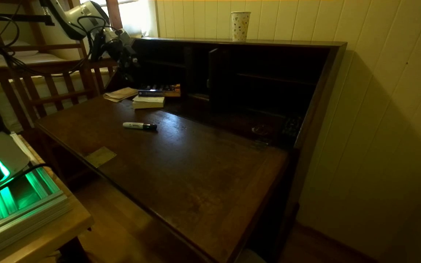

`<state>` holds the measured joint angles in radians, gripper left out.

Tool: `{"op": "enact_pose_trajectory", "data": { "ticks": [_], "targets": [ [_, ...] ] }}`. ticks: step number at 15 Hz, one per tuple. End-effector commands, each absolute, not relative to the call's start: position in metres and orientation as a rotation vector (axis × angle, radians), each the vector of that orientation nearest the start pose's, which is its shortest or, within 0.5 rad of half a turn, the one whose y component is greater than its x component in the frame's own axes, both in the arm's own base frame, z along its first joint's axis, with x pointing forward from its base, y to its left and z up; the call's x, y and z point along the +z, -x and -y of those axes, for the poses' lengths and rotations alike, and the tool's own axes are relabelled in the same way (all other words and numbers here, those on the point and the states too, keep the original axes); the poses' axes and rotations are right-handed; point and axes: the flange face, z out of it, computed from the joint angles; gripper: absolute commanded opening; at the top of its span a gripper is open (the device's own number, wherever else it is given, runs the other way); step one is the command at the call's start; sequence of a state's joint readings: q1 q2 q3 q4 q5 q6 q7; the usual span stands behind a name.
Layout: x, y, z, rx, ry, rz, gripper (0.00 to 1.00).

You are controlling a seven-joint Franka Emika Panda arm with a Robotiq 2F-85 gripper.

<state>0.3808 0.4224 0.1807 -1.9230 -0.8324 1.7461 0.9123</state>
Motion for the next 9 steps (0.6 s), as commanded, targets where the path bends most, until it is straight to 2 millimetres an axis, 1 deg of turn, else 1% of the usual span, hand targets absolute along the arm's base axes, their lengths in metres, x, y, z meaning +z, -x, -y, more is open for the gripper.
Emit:
{"op": "enact_pose_trajectory", "data": {
  "ticks": [1, 4, 6, 9],
  "targets": [
    [0.281, -0.518, -0.243, 0.022, -2.363, -0.075, 1.00],
    [0.298, -0.522, -0.237, -0.003, -2.460, -0.073, 1.00],
    [0.314, -0.526, -0.229, -0.006, -2.530, -0.060, 1.00],
    [0.335, -0.539, -0.210, -0.002, -2.671, -0.051, 1.00]
  ]
}}
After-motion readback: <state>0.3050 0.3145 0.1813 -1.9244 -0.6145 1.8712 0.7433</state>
